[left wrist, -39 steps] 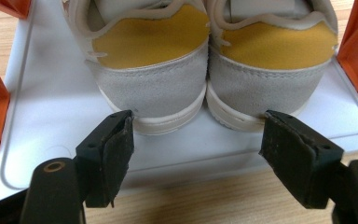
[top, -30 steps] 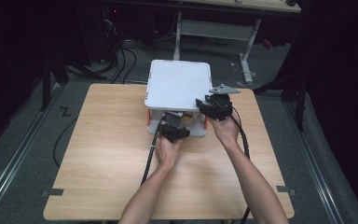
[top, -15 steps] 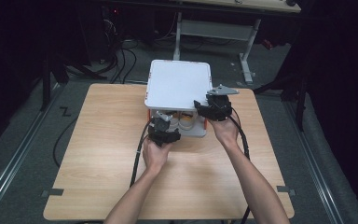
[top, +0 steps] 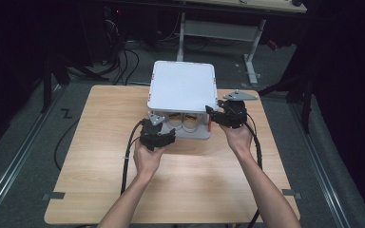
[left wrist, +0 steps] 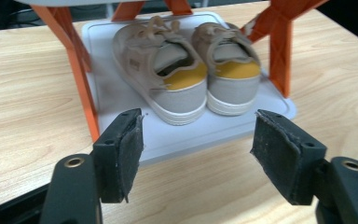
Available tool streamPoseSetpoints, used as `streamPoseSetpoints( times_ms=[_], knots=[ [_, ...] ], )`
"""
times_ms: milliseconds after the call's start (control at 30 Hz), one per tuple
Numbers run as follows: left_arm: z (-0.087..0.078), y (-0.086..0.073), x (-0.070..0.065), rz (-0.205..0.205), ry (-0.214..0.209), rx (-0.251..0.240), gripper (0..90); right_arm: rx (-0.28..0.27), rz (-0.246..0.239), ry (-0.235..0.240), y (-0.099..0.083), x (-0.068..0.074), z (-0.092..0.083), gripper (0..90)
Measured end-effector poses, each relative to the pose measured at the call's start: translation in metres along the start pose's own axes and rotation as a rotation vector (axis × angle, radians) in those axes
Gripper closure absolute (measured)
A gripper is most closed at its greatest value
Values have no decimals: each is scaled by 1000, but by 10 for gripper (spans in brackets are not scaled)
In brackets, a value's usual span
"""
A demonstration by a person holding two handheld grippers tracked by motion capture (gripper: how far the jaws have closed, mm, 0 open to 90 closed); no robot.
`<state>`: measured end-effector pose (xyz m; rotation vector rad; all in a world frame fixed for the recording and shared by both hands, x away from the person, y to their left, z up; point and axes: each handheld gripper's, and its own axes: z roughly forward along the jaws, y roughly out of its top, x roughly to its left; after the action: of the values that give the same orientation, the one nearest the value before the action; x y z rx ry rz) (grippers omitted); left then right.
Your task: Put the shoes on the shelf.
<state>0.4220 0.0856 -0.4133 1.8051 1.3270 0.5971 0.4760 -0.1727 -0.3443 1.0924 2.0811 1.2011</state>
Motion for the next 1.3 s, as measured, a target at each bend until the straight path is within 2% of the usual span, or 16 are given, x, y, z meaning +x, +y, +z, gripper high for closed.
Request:
streamPoseSetpoints(
  times_ms=[33,67,133,267,400,533,833,933,1100,1300],
  knots=[
    [0,0,0,0,0,0,346,0,0,0,0,0,0,438],
    [-2,0,0,7,-29,2,350,1,8,3,-1,-2,-5,437],
    [-5,0,0,17,-44,11,352,-20,25,6,-2,-4,-11,438],
    [-12,1,1,34,-68,6,358,-26,28,7,-6,-5,-17,438],
    [-23,1,3,49,-68,-8,359,-24,34,9,-10,-9,-27,441],
    [-36,0,8,41,-70,-23,355,-40,47,13,-14,-11,-37,446],
    [-50,-4,16,50,-71,-36,353,-43,57,11,-23,-15,-53,462],
    [-55,-8,21,45,-60,-55,354,-44,48,11,-27,-15,-59,467],
    [-64,-13,29,39,-47,-60,356,-41,47,8,-38,-17,-67,470],
    [-76,-19,38,21,-38,-78,356,-47,67,11,-51,-21,-76,471]
  ],
)
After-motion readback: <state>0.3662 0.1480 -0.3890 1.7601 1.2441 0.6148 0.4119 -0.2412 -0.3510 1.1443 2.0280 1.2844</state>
